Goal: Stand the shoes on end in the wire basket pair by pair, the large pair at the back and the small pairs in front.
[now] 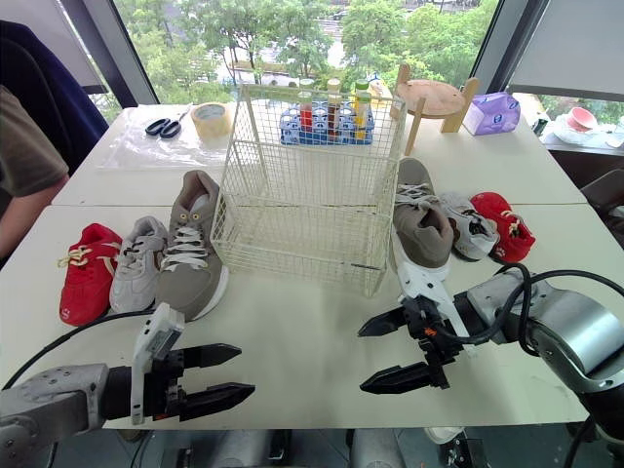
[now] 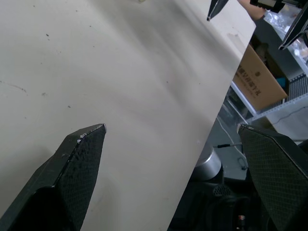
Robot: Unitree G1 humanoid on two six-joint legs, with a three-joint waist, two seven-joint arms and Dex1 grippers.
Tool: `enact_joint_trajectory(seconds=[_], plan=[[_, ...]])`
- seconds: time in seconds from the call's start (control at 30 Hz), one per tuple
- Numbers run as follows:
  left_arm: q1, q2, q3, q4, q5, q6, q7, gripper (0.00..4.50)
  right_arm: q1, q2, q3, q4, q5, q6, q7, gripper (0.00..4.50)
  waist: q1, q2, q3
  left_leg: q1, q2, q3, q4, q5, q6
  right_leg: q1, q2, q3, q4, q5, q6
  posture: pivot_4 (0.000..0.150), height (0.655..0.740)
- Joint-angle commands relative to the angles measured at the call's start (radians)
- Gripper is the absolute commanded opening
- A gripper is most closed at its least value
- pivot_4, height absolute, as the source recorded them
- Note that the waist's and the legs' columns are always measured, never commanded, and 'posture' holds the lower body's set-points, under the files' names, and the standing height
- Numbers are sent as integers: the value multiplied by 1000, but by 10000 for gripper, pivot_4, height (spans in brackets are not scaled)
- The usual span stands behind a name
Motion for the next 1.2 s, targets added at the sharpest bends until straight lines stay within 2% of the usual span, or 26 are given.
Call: enact_joint_trajectory(seconds=[0.03, 0.5, 0.63, 0.67, 0.73, 0.8, 0.87, 0.97, 1.0, 1.07, 1.13, 1.2], plan=[[2, 2, 15, -15, -35, 5, -1, 45000, -16, 11, 3, -18, 0, -12, 1, 44604, 0, 0, 0, 0, 0, 0, 0, 0, 0, 0, 0, 0, 0, 0, 0, 1500, 7400], [-28, -25, 25, -13, -74, -9, 57, 45000, -76, 64, 15, 33, -7, 5, -10, 44604, 0, 0, 0, 0, 0, 0, 0, 0, 0, 0, 0, 0, 0, 0, 0, 1500, 7400], [-58, -25, 22, 1, -78, -4, 79, 45000, -93, 47, 17, 44, -29, 4, 7, 44604, 1, 0, 0, 0, 0, 0, 0, 0, 0, 0, 0, 0, 0, 0, 0, 1500, 7400], [-63, -19, 19, 7, -60, -7, 74, 45000, -116, 29, -1, 50, 6, 45, 21, 44604, 0, 0, 0, 0, 0, 0, 0, 0, 0, 0, 0, 0, 0, 0, 0, 1500, 7400], [-87, -5, 32, 27, -46, -14, 62, 45000, -193, 20, -62, 79, 113, 144, 30, 44604, 0, 0, 0, 0, 0, 1, 0, 0, 0, 0, 1, 1, 1, 0, 0, 1500, 7400], [-184, 31, 118, 84, -149, -5, 57, 45000, -351, 2, -120, 120, 200, 206, 44, 44604, -1, 1, 1, 0, 0, 1, 0, 0, 0, -1, 1, 1, 1, 1, -1, 1500, 7400], [-262, 83, 161, 111, -192, 11, 35, 45000, -474, -7, -139, 159, 235, 235, 59, 44604, -1, 1, 2, 0, 1, 1, 1, 0, 0, -2, 2, 1, 2, 1, -2, 1500, 7400], [-367, 167, 174, 101, -261, 42, -1, 45000, -696, 48, -123, 292, 269, 281, 75, 44604, -3, 0, 2, 0, 5, 1, 0, 0, 0, -2, 6, 1, 0, 2, -3, 1500, 7400], [-389, 179, 174, 94, -300, 47, 0, 45000, -746, 67, -101, 321, 248, 271, 81, 44604, -4, 0, 2, 0, 5, 1, -1, 0, 0, -2, 6, 1, -1, 2, -3, 1500, 7400], [-399, 200, 173, 56, -358, 58, -8, 45000, -802, 73, 16, 324, 110, 176, 122, 44604, -7, 0, 2, -1, 5, 4, -2, 0, -1, -3, 6, 3, -2, 2, -3, 1500, 7400], [-390, 218, 173, 24, -373, 64, -8, 45000, -822, 67, 181, 316, -82, 37, 169, 44604, -11, 0, 2, -1, 5, 6, -2, -1, -1, -3, 6, 5, -2, 2, -2, 1500, 7400], [-383, 226, 174, 11, -360, 63, -1, 45000, -831, 80, 295, 329, -209, -41, 195, 44604, -11, 0, 2, -1, 5, 7, -2, -1, -1, -4, 6, 6, -1, 2, -2, 1500, 7400]])
